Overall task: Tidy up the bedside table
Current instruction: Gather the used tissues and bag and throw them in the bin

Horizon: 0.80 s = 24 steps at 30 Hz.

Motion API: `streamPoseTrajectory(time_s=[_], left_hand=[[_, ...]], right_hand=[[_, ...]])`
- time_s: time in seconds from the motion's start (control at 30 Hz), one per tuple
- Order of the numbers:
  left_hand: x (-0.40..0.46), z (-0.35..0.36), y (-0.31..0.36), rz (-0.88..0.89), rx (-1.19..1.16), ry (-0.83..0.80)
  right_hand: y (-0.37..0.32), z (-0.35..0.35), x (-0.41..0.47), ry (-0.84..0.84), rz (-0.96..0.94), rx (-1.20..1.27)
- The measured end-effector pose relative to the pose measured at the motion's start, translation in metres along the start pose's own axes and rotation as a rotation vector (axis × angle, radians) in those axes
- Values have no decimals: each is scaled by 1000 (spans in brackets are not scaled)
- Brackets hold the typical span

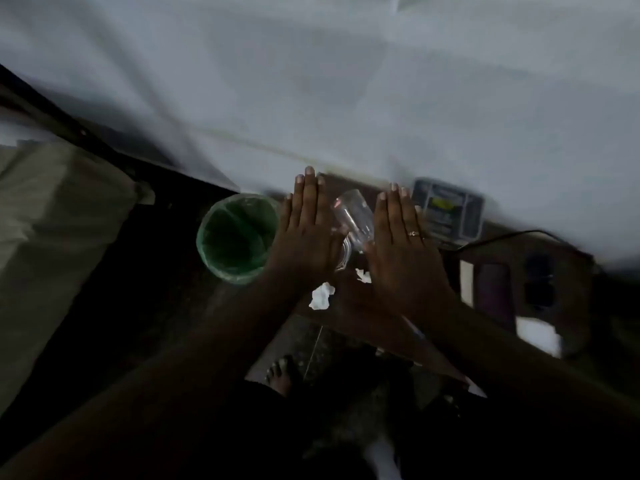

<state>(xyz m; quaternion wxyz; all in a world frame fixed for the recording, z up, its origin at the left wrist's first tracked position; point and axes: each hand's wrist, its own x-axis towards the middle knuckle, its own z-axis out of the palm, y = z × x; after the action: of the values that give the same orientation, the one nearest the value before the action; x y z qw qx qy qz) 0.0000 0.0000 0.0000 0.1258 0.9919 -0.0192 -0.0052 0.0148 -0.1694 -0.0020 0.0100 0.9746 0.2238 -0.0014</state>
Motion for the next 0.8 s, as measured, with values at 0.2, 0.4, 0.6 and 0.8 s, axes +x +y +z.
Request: streamPoseTrajectory(time_s=[0.2,0.4,0.6,0.8], left_hand=[[-2,106,-30,-12,-54,-26],[0,145,-48,90,-62,115],[5,150,-55,77,-80,119],[0,151,-55,73,-75,114]], right_hand=[[5,93,-14,4,-1,22],[4,122,-16,48,-26,34],[9,133,-17,40,-74,63],[15,134,-19,66,-86,74]])
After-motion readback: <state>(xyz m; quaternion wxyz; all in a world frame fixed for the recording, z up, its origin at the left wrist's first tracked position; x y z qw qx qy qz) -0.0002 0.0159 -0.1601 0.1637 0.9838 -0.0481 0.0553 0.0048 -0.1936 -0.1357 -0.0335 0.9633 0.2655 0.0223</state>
